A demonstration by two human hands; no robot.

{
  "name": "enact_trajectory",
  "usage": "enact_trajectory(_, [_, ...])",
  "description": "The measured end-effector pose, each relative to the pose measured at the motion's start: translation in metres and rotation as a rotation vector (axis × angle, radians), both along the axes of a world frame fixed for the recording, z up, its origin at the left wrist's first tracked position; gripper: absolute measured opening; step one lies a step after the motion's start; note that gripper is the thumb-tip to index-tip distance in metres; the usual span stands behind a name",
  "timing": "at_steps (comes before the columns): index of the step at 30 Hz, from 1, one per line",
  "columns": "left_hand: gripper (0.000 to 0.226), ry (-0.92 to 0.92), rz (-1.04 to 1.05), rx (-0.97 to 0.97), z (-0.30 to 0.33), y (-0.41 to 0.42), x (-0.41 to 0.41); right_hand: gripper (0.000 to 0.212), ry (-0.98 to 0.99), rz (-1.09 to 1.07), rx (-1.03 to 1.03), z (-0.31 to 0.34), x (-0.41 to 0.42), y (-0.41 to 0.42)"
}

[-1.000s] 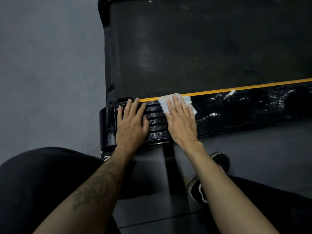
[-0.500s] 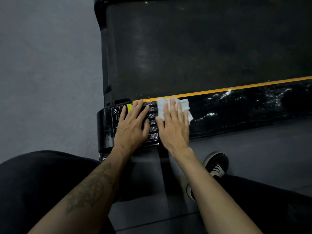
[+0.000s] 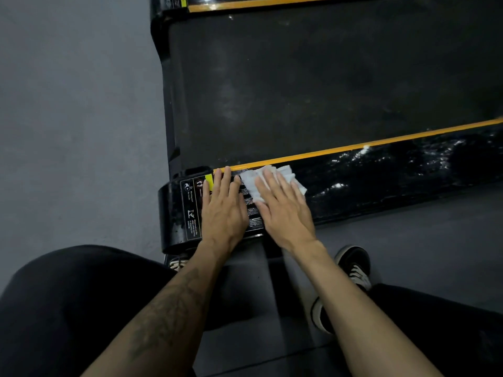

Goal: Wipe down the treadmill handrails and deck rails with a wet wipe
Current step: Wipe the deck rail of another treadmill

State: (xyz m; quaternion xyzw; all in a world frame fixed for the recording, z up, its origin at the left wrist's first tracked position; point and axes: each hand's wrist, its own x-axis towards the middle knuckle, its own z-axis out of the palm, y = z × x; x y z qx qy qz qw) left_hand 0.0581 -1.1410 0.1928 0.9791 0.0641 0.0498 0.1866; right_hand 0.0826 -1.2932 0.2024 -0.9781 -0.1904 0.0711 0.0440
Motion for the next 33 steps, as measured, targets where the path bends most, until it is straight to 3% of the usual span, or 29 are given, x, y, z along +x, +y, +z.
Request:
enact_trajectory(5, [0.053,-0.015,0.014,0.024,0.001,-0.005,-0.002,0.063,0.004,-0.258,0.061,0.0,0.0,0.004])
enact_trajectory(10, [0.053,-0.032,-0.032,0.02,0.0,-0.002,-0.003,0.062,-0.006,-0.039,-0.004,-0.004,-0.006,-0.002])
enact_trajectory(15, [0.057,-0.059,-0.106,0.079,-0.004,-0.004,-0.002,0.063,-0.021,-0.255,0.052,-0.003,-0.003,-0.015])
enact_trajectory(20, [0.056,-0.09,-0.119,0.074,-0.005,-0.003,-0.002,0.064,-0.01,-0.021,-0.013,-0.004,-0.01,-0.012])
enact_trajectory(26, [0.05,-0.101,-0.116,0.05,-0.002,-0.003,-0.003,0.063,-0.036,-0.217,0.057,-0.005,-0.018,-0.009])
enact_trajectory(30, [0.049,-0.091,-0.119,0.051,-0.003,-0.003,-0.002,0.064,-0.045,0.006,0.039,-0.007,-0.026,-0.007])
enact_trajectory(33, [0.051,-0.104,-0.114,0.052,-0.004,-0.003,-0.001,0.061,-0.036,-0.038,0.037,-0.007,-0.015,-0.025])
